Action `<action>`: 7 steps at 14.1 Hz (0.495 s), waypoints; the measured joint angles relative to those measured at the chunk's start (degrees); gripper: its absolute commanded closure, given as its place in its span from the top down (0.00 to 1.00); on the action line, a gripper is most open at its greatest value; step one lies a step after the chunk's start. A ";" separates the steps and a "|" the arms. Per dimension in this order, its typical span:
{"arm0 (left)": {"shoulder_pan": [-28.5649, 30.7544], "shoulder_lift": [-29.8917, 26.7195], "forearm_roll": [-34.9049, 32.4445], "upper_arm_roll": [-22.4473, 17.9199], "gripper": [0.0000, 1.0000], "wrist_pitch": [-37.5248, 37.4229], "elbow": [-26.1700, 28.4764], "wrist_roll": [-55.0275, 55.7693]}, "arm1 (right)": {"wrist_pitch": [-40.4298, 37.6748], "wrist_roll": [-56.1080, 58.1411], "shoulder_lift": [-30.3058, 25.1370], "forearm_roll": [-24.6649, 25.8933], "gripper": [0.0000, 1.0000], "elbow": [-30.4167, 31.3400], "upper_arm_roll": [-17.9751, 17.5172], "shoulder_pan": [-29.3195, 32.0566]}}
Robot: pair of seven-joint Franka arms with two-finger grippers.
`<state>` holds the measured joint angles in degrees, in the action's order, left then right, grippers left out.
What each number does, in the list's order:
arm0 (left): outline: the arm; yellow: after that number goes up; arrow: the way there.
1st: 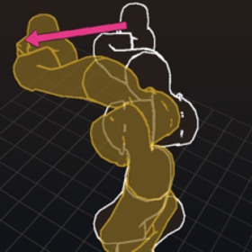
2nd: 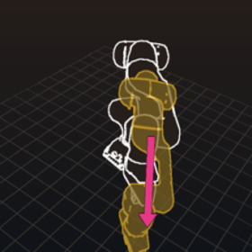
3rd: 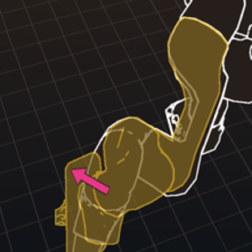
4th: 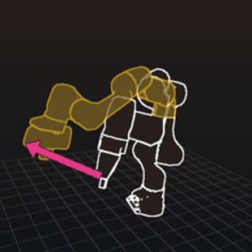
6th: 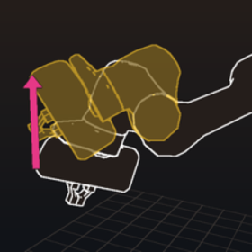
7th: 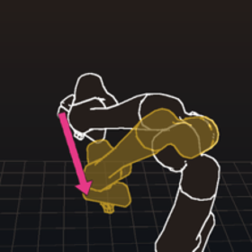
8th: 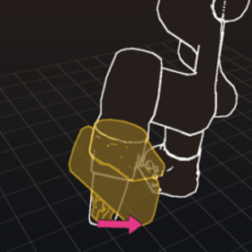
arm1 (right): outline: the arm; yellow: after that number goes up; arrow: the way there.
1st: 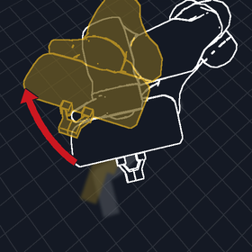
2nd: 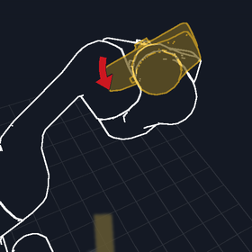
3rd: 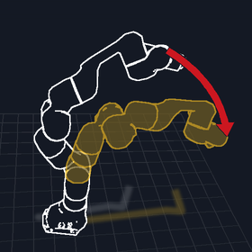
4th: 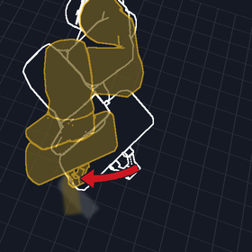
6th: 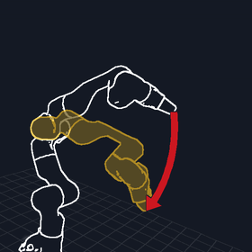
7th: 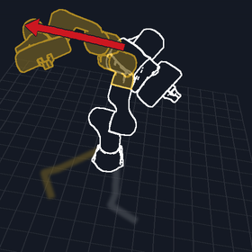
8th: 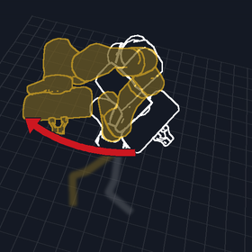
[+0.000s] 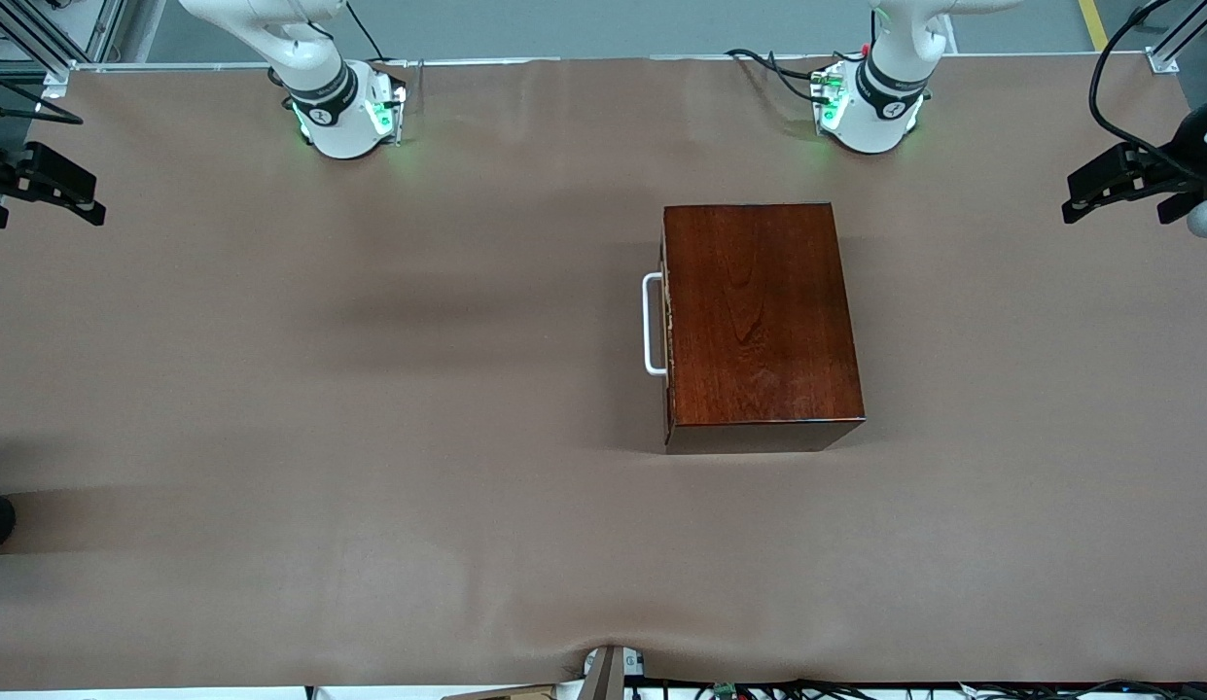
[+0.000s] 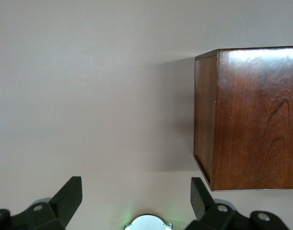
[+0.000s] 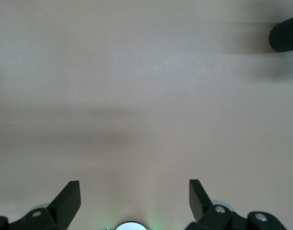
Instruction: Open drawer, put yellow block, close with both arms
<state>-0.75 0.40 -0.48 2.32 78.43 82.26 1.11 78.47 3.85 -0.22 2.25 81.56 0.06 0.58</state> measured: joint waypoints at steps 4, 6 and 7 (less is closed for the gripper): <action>-0.03 0.15 0.00 0.08 1.00 -1.47 0.37 0.00 | 0.00 0.00 0.00 0.00 1.00 0.00 0.00 0.00; -0.12 0.18 0.00 0.29 1.00 -1.51 0.37 0.00 | 0.00 0.00 0.00 0.00 1.00 0.00 0.00 0.00; -0.11 0.18 0.00 0.32 1.00 -1.51 0.37 0.00 | 0.00 0.00 0.00 0.00 1.00 0.00 0.00 0.00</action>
<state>-0.87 0.58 -0.48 2.64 76.92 82.63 1.11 78.47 3.85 -0.22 2.25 81.56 0.06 0.58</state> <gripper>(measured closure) 0.000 0.000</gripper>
